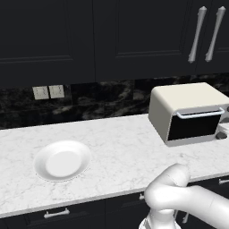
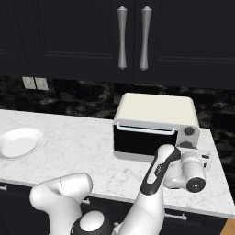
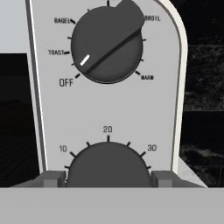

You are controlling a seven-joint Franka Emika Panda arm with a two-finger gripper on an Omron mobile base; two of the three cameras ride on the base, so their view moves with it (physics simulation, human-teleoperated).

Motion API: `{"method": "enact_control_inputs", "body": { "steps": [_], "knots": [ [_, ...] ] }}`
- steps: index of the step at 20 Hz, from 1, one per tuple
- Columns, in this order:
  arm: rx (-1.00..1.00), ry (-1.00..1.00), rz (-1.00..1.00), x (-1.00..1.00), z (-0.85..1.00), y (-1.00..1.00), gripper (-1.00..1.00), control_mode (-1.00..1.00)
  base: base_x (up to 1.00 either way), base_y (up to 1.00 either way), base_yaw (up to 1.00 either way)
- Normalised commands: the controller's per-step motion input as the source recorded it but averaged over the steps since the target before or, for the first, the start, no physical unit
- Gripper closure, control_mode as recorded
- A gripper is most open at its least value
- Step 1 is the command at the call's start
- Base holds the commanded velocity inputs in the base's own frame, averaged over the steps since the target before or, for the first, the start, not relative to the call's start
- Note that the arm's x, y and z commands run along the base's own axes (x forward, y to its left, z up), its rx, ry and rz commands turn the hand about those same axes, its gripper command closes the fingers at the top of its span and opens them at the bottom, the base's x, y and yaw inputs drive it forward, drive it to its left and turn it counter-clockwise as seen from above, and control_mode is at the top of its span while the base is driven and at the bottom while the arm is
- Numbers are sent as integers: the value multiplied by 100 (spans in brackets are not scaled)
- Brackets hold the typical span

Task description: Pick up the kebab skewer and baguette bread, and place them inside the toaster oven. Close the toaster oven door and start by setting the timer.

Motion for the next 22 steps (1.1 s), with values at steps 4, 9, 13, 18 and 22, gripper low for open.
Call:
{"method": "enact_control_inputs", "body": {
  "steps": [4, 9, 13, 18, 22],
  "knots": [
    [11, 0, 0, 0, -2, -8, 100, -100, 0, 0, 0],
    [20, 0, -1, -1, -6, -17, 100, -100, 0, 0, 0],
    [20, -1, -8, 0, -4, -1, 100, -100, 0, 0, 0],
    [17, -3, -11, 0, -11, 0, 100, -100, 0, 0, 0],
    [20, -4, -8, 0, -8, 0, 100, -100, 0, 0, 0]
  ]
}}
